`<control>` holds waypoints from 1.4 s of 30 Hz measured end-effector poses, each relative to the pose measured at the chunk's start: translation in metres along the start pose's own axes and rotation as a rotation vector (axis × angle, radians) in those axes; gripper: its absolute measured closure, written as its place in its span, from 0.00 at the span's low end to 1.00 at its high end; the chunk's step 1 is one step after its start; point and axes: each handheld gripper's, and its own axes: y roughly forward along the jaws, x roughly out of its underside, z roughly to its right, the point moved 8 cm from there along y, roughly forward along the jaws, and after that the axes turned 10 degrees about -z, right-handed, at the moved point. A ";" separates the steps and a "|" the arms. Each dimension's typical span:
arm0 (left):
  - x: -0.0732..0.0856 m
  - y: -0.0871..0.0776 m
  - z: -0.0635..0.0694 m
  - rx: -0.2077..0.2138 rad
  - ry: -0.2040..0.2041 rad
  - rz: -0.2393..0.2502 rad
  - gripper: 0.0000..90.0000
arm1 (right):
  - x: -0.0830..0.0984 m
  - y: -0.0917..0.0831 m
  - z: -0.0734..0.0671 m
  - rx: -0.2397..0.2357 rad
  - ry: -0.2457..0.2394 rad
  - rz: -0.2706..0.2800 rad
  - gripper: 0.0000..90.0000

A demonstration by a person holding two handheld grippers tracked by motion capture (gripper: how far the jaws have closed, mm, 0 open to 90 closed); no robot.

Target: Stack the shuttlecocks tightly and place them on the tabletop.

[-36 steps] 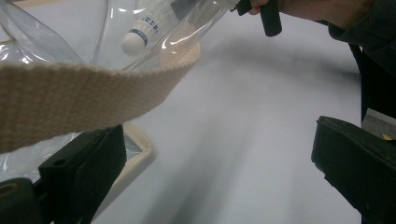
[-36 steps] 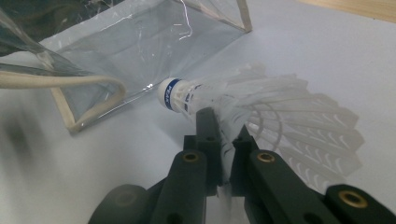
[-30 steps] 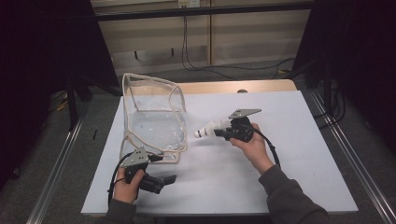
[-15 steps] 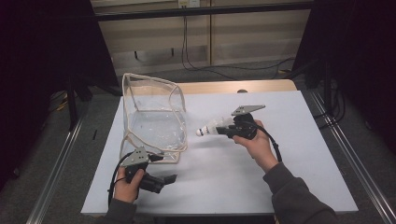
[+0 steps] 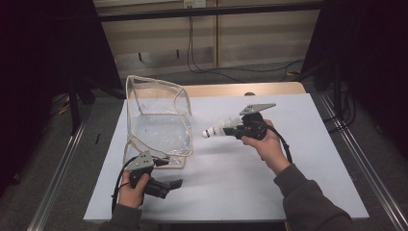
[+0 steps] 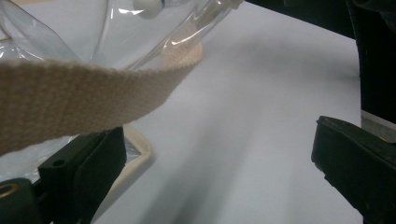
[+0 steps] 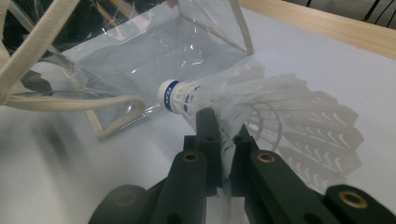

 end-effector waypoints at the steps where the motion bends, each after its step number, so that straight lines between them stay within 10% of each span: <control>1: 0.001 -0.001 0.000 0.000 0.000 -0.002 0.04 | -0.001 -0.001 0.000 -0.002 -0.001 0.002 0.98; 42: -0.001 -0.001 0.003 0.005 0.012 0.010 0.04 | -0.030 -0.038 -0.001 0.007 -0.019 0.013 0.98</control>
